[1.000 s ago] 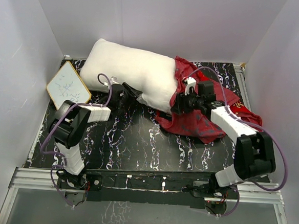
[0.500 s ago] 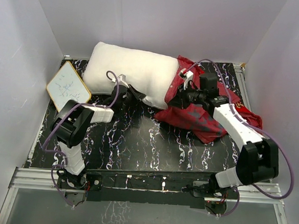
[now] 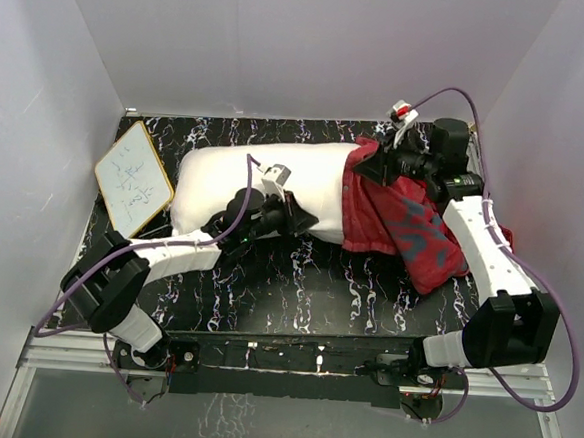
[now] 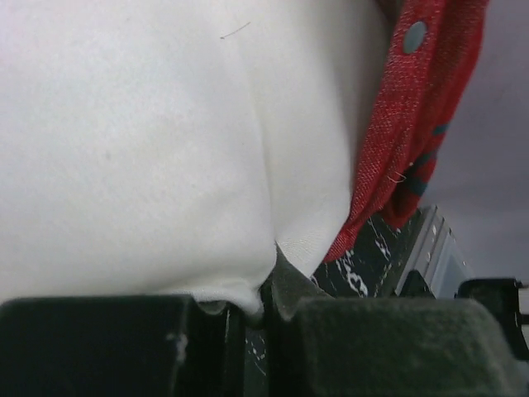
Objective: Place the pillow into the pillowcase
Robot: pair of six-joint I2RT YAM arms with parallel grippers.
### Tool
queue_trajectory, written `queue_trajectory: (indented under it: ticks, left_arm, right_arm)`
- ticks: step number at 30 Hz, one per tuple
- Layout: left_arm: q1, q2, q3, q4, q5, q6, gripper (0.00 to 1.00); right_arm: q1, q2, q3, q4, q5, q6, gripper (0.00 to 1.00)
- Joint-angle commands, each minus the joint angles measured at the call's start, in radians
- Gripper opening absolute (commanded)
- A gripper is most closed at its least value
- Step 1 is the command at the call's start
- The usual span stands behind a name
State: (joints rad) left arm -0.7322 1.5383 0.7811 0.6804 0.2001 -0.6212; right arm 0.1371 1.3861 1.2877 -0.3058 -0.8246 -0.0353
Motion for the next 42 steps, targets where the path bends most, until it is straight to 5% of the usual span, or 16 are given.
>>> queue_trajectory:
  ticks: [1, 5, 9, 16, 22, 30, 36, 38, 42]
  left_arm:
    - [-0.055, -0.076, -0.039, -0.013, 0.170, 0.056, 0.00]
    - [-0.086, -0.049, -0.076, -0.077, 0.195, 0.069, 0.03]
    - [-0.092, -0.105, -0.077, -0.232, 0.201, 0.113, 0.31]
    - [-0.085, -0.421, -0.016, -0.577, 0.118, 0.264, 0.86]
    - [-0.045, -0.557, 0.126, -0.829, 0.031, 0.330, 0.97]
    - [0.286, -0.342, 0.413, -1.024, -0.040, 0.311, 0.97]
    - [0.310, -0.093, 0.589, -0.996, 0.018, 0.464, 0.97]
    - [0.297, -0.027, 0.614, -0.993, 0.056, 0.527, 0.97]
    - [0.266, 0.076, 0.600, -0.983, 0.134, 0.621, 0.96]
  right_arm:
    - [0.005, -0.030, -0.072, -0.229, -0.193, -0.323, 0.08]
    - [0.018, -0.029, -0.124, -0.650, -0.185, -0.781, 0.19]
    - [-0.033, -0.124, -0.116, -0.818, -0.161, -0.924, 0.40]
    - [-0.192, -0.240, 0.122, -0.777, -0.188, -0.794, 0.69]
    - [-0.205, -0.132, 0.221, -0.496, -0.083, -0.420, 0.85]
    - [-0.152, 0.230, 0.368, -0.392, 0.104, -0.209, 0.85]
    - [-0.098, 0.381, 0.398, -0.430, 0.252, -0.271, 0.80]
    - [-0.097, 0.392, 0.375, -0.429, 0.259, -0.287, 0.72]
    - [-0.087, 0.387, 0.353, -0.429, 0.192, -0.305, 0.35]
